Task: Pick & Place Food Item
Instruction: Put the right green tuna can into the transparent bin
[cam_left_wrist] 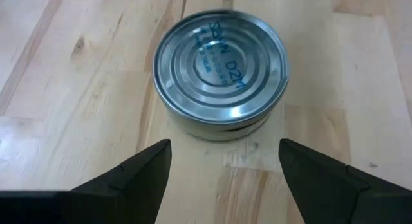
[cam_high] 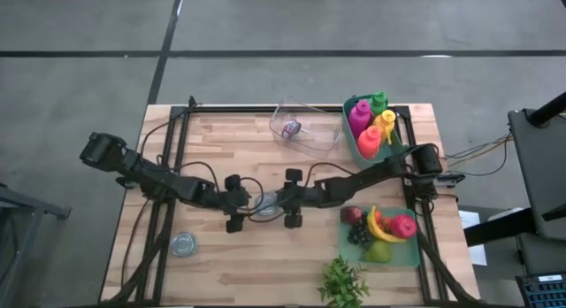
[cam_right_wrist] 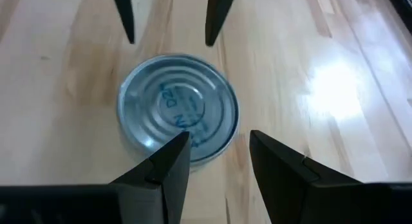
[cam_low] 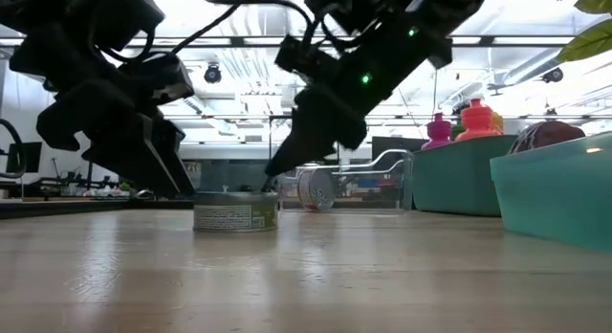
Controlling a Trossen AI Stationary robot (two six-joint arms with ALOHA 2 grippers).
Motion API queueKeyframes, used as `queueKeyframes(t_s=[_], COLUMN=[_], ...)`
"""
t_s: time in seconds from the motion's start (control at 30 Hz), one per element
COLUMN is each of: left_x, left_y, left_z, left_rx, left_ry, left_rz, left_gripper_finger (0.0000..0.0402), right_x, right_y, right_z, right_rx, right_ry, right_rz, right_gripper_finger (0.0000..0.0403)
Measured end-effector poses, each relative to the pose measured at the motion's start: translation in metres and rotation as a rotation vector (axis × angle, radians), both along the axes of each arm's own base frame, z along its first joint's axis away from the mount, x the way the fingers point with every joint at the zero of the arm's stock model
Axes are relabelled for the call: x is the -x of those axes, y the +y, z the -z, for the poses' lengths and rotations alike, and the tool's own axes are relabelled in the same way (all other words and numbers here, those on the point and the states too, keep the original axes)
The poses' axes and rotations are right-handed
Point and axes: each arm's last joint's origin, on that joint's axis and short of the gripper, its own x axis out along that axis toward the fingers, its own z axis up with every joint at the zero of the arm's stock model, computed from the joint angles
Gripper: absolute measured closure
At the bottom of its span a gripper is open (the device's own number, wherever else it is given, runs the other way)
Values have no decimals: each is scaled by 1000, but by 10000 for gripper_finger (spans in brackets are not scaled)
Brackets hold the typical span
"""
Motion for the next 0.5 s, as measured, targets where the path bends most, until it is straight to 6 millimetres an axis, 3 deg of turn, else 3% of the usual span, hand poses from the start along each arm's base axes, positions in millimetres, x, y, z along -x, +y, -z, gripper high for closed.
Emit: queueKeyframes(t_s=[0.17,0.3,0.5], left_x=[-3,-7,-24], left_y=[-1,-1,-3], left_z=[8,22,25], left_rx=[-6,-16,-18], left_ry=[22,59,36], left_rz=[-1,-7,-9], left_gripper_finger=[113,113,113], right_x=[14,25,32], right_y=[0,-1,-2], right_z=[-4,3,18], right_rx=[-31,-55,-87], right_ry=[37,61,67], right_rz=[25,53,76], right_gripper_finger=[245,245,245])
